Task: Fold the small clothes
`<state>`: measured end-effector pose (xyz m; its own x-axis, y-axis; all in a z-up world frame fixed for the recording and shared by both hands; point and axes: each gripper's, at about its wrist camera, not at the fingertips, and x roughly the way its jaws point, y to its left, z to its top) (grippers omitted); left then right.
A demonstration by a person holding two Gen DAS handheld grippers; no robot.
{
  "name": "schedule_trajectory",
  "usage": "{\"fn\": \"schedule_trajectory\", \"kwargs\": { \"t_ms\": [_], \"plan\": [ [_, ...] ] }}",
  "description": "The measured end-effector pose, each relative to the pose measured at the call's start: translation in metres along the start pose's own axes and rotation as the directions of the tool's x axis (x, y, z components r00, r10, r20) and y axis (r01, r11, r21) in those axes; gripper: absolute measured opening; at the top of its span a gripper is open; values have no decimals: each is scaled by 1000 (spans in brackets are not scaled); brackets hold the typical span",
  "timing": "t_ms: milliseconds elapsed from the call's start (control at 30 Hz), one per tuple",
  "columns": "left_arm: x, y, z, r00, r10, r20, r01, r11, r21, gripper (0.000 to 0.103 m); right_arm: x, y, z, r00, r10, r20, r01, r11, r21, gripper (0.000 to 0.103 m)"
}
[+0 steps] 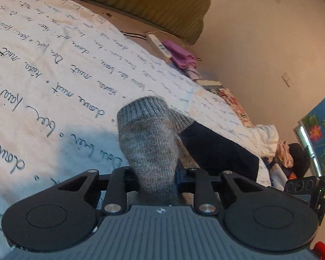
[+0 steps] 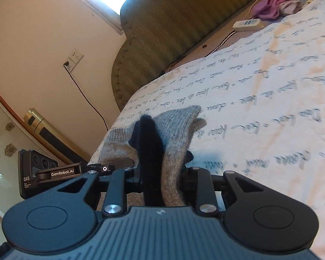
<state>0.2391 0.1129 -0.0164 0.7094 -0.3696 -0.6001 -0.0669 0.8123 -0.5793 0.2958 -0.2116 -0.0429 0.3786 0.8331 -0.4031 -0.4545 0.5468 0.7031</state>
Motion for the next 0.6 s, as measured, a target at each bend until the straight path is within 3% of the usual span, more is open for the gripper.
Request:
{"fn": "schedule_trajectory", "kwargs": {
  "t_ms": [133, 167, 233, 300, 333, 367, 467, 600],
  "plan": [
    [55, 25, 15, 988, 88, -126, -92, 995, -28, 30, 50, -41, 3, 988, -141, -54, 148, 979, 138, 30],
    [58, 28, 14, 989, 71, -130, -77, 996, -45, 36, 53, -51, 0, 984, -166, -61, 175, 968, 178, 35],
    [46, 28, 10, 993, 7, -118, -15, 997, -69, 49, 46, -64, -7, 992, -121, -39, 127, 955, 268, 40],
    [22, 30, 0, 996, -53, -77, 47, 996, -79, 71, 23, -65, -13, 996, -85, -16, 86, 952, 295, 63],
    [7, 32, -9, 996, -74, -45, 70, 994, -85, 77, 7, -62, -17, 997, -77, 7, 72, 958, 277, 82],
    [-7, 34, -20, 997, -73, -22, 71, 993, -96, 77, -11, -60, -22, 997, -72, 36, 61, 965, 255, 90],
    [-41, 43, -60, 993, -120, -14, 116, 981, -152, 77, -52, -58, -41, 995, -92, 33, 84, 975, 204, 90],
    [-57, 41, -117, 977, -199, -79, 184, 969, -164, 77, -76, -60, -78, 993, -112, -32, 117, 972, 206, 90]
  ]
}}
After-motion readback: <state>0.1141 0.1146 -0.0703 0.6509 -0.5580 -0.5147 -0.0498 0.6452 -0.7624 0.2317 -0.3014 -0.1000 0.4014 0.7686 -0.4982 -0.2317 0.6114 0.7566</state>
